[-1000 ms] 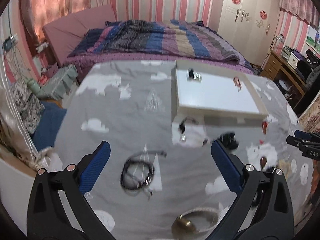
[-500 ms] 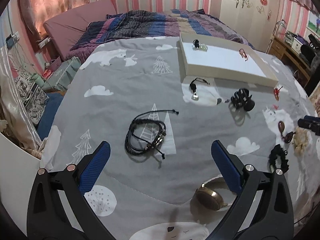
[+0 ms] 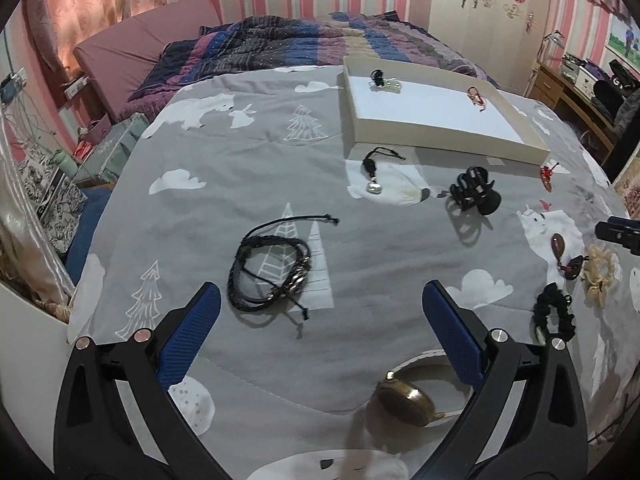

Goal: Organize jewelry
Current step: 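Move both tools back from the tray toward the remaining jewelry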

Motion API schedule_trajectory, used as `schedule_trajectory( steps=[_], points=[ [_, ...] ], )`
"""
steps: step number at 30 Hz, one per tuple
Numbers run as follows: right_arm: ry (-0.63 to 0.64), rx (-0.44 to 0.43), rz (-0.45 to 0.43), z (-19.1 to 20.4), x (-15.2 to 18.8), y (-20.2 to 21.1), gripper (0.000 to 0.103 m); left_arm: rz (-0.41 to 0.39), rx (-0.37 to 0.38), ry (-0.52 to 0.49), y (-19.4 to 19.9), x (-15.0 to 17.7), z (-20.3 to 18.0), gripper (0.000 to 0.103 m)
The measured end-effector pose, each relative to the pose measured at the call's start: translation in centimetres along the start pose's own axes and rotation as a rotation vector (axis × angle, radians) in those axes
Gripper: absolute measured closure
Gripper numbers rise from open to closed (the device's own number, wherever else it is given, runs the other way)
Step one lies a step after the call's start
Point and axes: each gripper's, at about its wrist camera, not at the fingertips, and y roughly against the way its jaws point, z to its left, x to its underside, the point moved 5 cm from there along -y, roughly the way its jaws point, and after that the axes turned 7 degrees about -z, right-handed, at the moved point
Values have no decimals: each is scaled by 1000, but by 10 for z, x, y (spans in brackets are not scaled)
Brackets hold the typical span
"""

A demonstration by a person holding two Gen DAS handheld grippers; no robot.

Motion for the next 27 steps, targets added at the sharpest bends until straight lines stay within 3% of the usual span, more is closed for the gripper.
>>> schedule_trajectory(
  steps=[27],
  points=[
    [-31, 8, 19, -30, -20, -26, 34, 20, 60, -51, -20, -31, -49, 3]
  ],
)
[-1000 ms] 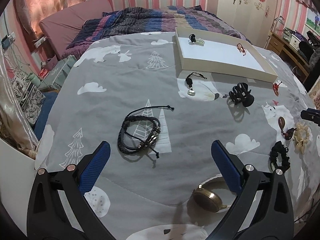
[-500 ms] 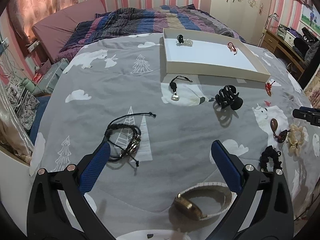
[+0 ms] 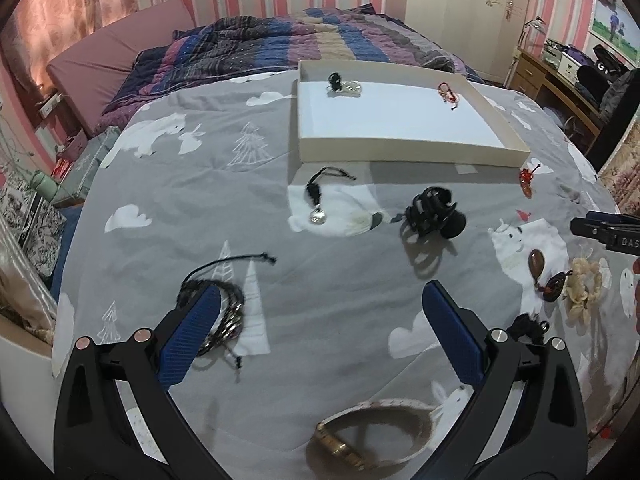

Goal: Organize jewelry
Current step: 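Move both tools back from the tray toward the remaining jewelry, then grasp the black claw clip with the left tool while the right tool grasps the red knot amber charm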

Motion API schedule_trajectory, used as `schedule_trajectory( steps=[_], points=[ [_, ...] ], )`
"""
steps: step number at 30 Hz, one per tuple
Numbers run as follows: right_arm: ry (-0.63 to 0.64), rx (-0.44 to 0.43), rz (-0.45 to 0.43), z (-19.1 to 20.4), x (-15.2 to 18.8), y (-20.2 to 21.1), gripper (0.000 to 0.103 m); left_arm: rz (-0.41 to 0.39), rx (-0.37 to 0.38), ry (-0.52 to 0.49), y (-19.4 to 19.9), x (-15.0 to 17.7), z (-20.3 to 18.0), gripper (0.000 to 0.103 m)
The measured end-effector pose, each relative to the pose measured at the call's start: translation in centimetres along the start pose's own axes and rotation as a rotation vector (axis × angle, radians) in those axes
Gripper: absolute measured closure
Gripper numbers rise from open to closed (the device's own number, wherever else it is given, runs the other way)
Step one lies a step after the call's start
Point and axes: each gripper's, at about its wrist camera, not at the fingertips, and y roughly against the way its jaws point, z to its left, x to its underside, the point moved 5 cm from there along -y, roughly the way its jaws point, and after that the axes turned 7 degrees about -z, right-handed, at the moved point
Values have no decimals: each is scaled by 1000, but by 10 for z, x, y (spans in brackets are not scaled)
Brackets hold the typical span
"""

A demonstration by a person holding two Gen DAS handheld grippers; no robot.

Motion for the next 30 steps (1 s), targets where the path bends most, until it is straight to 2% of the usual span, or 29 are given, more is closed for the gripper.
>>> schedule_trajectory(
  steps=[13, 30],
  points=[
    [0, 13, 6, -8, -20, -16, 34, 32, 68, -44, -19, -23, -39, 3],
    [-29, 40, 3, -18, -47, -39, 34, 73, 133, -76, -50, -48, -71, 4]
  ],
)
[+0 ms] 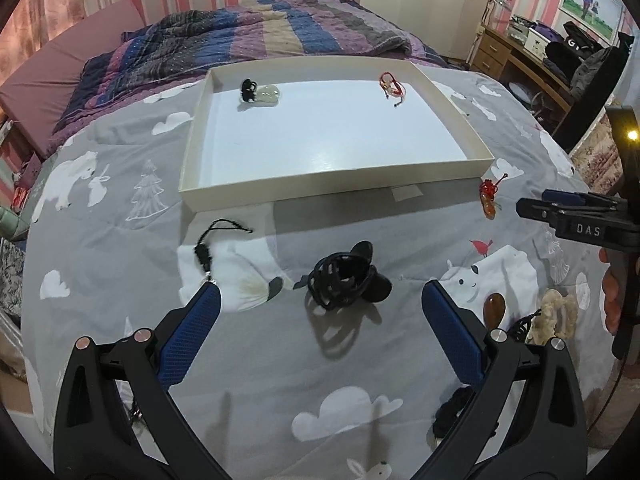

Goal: Organize jewelry
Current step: 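Grasp the black claw clip with the left tool while the right tool grasps the red knot amber charm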

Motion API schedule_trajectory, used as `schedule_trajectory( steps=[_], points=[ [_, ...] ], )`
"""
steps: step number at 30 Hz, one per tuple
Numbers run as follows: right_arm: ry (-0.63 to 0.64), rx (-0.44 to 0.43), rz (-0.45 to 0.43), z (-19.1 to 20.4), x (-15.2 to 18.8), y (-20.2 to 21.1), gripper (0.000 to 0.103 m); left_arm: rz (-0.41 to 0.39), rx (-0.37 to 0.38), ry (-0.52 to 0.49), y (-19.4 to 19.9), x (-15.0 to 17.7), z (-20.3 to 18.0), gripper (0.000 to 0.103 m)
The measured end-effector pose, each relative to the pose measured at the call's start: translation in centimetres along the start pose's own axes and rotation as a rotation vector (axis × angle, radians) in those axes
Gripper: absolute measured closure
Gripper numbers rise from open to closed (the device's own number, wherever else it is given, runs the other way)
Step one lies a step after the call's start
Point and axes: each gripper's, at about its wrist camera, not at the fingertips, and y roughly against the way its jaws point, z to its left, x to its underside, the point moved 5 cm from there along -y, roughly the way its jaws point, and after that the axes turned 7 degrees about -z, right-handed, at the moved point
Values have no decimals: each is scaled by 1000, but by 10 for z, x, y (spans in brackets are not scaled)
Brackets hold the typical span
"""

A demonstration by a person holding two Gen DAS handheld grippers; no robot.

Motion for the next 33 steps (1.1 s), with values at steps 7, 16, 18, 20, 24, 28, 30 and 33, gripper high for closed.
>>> schedule_trajectory(
  steps=[7, 16, 18, 20, 24, 28, 30, 33],
  points=[
    [-20, 3, 23, -4, -3, -16, 34, 36, 21, -4, -21, -2, -8, 5],
    [-47, -3, 23, -7, -12, -31, 34, 72, 52, -10, -36, -1, -12, 20],
    [-42, -1, 19, -4, -15, -34, 35, 72, 57, -13, -37, -1, -12, 22],
    [-45, -3, 25, -2, -17, -38, 36, 73, 60, -10, -38, -1, -11, 25],
    [-50, -22, 41, 1, -18, -48, 49, 90, 70, 2, -41, 0, -9, 31],
    [-81, -35, 58, -2, -15, -56, 63, 103, 79, 8, -43, 1, -7, 38],
    [-96, -40, 56, -4, -15, -58, 65, 109, 88, 12, -45, 1, -6, 39],
    [-86, -29, 57, -4, -16, -59, 72, 110, 91, 12, -46, 2, -8, 41]
  ],
)
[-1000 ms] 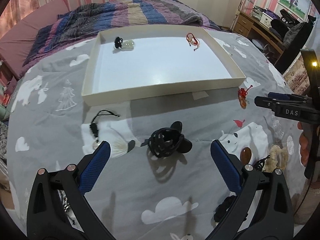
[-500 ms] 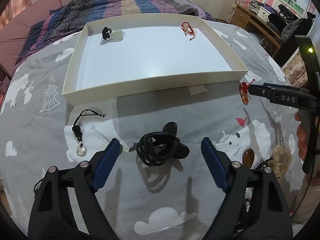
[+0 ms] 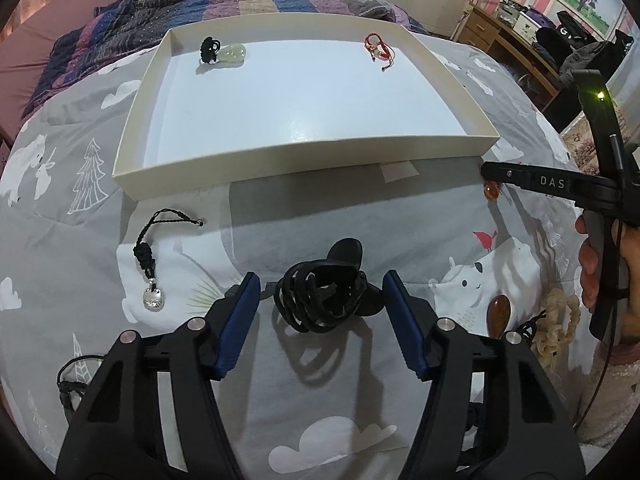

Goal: Organize jewelry
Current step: 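Grasp the black claw clip with the left tool while the right tool grasps the red knot amber charm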

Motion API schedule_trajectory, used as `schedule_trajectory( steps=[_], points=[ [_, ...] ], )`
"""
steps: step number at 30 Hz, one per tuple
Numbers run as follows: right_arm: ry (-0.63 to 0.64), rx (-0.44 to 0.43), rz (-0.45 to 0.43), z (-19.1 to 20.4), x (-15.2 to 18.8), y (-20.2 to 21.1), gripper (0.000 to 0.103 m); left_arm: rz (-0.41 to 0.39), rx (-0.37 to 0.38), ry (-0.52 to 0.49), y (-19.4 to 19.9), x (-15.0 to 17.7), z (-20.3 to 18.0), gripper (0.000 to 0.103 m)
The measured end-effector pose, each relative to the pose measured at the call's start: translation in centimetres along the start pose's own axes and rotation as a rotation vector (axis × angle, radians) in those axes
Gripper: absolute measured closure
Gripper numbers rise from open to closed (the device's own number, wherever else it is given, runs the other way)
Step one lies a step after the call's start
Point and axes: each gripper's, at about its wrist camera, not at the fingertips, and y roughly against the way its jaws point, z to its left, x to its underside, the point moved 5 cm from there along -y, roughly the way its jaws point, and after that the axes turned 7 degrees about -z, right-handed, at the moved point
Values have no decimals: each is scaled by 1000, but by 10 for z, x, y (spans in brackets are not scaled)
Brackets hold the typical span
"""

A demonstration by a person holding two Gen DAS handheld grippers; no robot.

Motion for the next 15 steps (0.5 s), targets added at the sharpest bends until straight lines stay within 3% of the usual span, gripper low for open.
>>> schedule_trajectory(
  steps=[2, 5, 15],
  points=[
    [1, -1, 0, 0, 0, 0, 83, 0, 10, -4, 1, 0, -2, 47],
    [11, 1, 0, 0, 2, 1, 87, -4, -6, -15, 3, -1, -4, 57],
    [11, -5, -42, -6, 0, 17, 95, -5, 11, 7, 6, 0, 2, 63]
  ],
)
